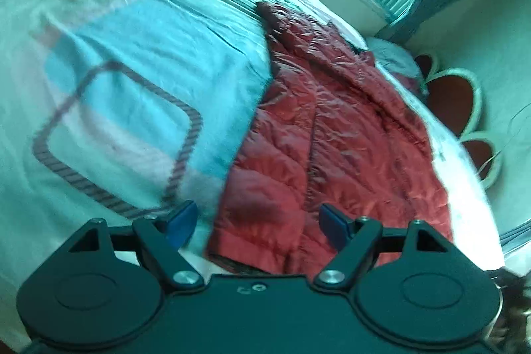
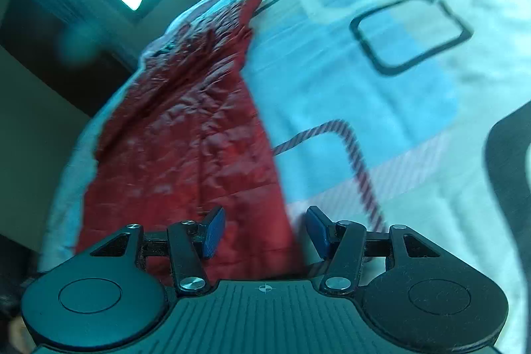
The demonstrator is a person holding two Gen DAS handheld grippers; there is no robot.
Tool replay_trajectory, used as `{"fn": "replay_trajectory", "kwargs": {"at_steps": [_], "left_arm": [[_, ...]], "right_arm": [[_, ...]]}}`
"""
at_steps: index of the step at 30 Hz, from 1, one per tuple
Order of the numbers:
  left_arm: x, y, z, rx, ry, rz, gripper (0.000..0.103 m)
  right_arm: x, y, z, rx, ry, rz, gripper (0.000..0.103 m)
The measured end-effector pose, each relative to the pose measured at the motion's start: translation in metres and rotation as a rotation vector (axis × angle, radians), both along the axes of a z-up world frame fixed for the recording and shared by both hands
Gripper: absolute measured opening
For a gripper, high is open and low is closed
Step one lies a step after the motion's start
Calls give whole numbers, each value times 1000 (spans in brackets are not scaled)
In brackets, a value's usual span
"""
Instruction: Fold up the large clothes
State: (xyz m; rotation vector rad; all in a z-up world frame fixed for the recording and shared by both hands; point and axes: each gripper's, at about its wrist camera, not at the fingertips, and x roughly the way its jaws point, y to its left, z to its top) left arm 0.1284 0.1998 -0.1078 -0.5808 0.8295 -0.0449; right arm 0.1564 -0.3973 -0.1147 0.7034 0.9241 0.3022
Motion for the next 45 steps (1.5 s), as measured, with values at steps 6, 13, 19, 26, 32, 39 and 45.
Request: {"fn": "replay_trajectory", "kwargs": {"at_steps": [6,13,19,26,32,39,45], "left_arm": [[15,1,-10,-150,-40,-16,57],[11,2,-23,-213,-60,10,50],[19,3,-8,-162,-105,23,6],[52,9,52,-199,-303,67,6],[144,10,97,-178,-386,66,6],[270,9,109,-132,-368,55,6],[358,12,81,-69,-304,21,23]], "right_arm": [[7,0,-2,87,-8,17,33],[3,-2,-12,117,31,25,26],[13,3,11,143,-86,59,2],[55,2,78,157,-241,39,2],[140,8,118,189,-326,-6,2],[256,15,129,193,-320,-36,2],[364,26,104,173,-214,-79,3]]}}
